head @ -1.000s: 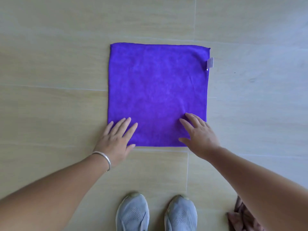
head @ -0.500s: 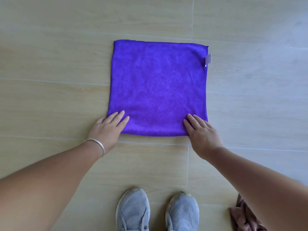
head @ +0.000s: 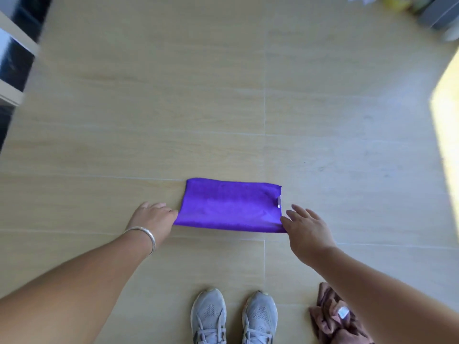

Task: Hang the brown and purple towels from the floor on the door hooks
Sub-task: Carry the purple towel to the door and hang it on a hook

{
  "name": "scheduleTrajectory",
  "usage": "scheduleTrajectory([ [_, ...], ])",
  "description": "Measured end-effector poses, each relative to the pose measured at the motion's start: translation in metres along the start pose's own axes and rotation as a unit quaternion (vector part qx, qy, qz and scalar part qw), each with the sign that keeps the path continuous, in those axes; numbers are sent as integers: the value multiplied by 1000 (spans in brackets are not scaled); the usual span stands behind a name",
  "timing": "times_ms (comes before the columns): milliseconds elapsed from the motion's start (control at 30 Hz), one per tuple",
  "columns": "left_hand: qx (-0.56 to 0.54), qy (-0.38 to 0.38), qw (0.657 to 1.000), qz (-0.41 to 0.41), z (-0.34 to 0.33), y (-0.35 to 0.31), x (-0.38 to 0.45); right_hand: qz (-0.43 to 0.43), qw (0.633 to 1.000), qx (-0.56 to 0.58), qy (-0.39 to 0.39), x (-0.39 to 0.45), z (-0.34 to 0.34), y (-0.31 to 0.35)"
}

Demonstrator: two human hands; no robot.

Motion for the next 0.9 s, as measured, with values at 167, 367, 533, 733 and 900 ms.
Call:
scheduleTrajectory([
  [167,12,5,1000,16,71,33,-36,-2,1000,13,-18,-19,89,-11],
  [367,-16,-49,998,-20,156,68,-74,3,1000,0,-23,-49,196,-26],
  [533,-25,-78,996,-30,229,96,-109,0,999,4,-50,-77,271,-33],
  [733,-20,-118,992,-28,308,131,-164,-10,991,13,-135,-123,370,-31],
  [900,-28,-156,987,-27,379,165,-224,-9,985,2,-170,-160,460,-35],
])
Point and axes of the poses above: each hand's wrist, its own x-axis towards the middle knuckle, its own z-axis out of the back of the hand, y = z × x, the point moved 4 cm from there along x, towards the middle knuckle, and after that the axes turned 1 degree about y, right-handed, at the moved point
